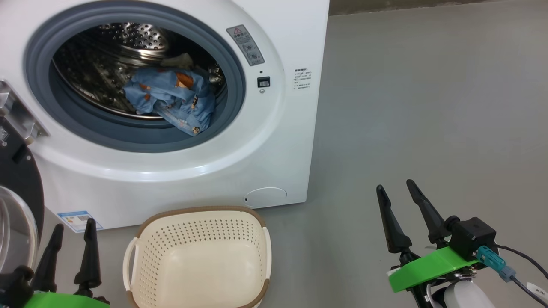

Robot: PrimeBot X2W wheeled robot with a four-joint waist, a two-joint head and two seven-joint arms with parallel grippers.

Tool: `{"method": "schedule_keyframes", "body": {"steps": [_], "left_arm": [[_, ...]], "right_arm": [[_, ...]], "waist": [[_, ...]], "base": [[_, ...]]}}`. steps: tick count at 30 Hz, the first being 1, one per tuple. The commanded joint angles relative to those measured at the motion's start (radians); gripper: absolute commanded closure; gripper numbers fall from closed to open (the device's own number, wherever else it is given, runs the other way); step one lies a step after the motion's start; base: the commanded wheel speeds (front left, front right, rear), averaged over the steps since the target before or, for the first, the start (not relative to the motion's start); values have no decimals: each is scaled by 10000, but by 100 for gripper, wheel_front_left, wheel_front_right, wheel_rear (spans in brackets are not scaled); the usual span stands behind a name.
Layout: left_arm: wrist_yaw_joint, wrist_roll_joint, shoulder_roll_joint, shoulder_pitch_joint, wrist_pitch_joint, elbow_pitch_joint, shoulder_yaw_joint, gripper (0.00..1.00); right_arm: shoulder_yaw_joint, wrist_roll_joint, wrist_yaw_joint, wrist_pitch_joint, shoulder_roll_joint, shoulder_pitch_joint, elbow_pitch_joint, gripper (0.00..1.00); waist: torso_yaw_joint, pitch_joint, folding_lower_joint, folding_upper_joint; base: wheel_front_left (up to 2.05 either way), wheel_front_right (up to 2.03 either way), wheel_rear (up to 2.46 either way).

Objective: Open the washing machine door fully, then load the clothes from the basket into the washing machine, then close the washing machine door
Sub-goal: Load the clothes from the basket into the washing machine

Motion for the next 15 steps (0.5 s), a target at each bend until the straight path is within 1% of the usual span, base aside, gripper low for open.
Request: {"method": "schedule_keyframes", "body": {"steps": [1,15], "left_arm": [[40,86,219,-95,-64,-298,438,0],[-23,216,54,-25,-64,-237,462,0]], "right_arm": [[185,-102,44,-80,-58,-33,-196,0],[379,-53,44,-80,-58,-67,-21,0]], "waist": [[22,-13,-1,-1],[-18,-112,-1,-1]], "base": [[0,0,0],[0,0,0]]}}
